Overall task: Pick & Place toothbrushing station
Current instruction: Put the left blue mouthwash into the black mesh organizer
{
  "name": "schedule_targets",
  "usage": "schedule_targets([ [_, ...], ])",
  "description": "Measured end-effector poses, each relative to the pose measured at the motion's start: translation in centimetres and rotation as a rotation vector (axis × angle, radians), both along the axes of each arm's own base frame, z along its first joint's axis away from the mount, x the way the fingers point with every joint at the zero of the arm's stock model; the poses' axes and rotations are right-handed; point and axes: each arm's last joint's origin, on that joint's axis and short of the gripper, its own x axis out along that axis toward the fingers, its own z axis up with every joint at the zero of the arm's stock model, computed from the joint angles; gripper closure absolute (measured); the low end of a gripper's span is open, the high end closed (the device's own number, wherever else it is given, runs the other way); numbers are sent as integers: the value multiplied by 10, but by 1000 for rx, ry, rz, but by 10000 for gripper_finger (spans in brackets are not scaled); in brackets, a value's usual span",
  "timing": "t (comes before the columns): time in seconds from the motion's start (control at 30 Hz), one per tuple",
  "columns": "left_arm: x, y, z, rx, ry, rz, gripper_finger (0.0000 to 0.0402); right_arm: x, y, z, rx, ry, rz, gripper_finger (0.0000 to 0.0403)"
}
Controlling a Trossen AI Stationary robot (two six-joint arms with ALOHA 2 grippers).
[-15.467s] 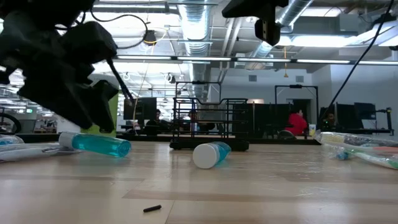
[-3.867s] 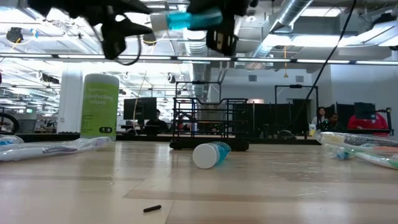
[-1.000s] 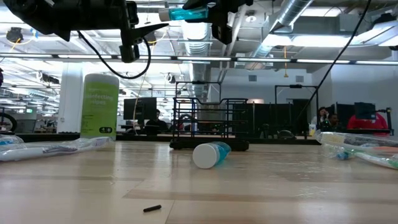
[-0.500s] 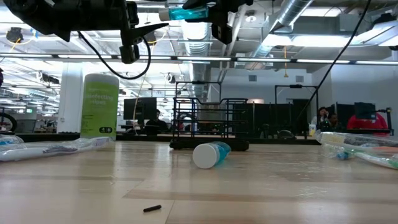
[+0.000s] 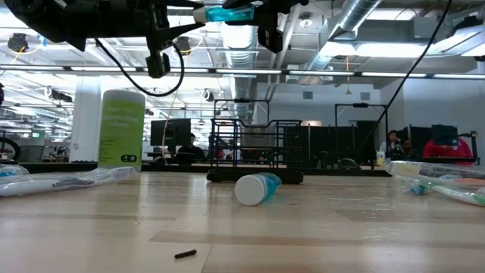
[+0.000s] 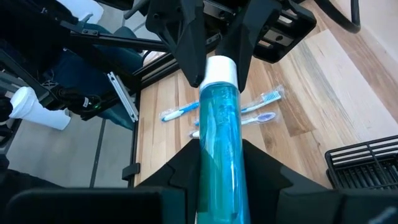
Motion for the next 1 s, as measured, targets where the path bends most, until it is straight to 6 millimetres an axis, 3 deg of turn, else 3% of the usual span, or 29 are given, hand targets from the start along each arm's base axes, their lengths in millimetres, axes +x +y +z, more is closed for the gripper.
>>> schedule_targets([
  [0.27, 0, 0, 0, -1, -1, 6, 307, 0, 0, 0, -5, -3, -2, 285],
  [0.67, 0, 0, 0, -19, -3, 6, 308, 1, 0, 1, -3, -13, 9, 135],
  [1.0, 0, 0, 0, -31, 2, 5, 309, 0, -4, 1, 45, -15, 53, 111],
])
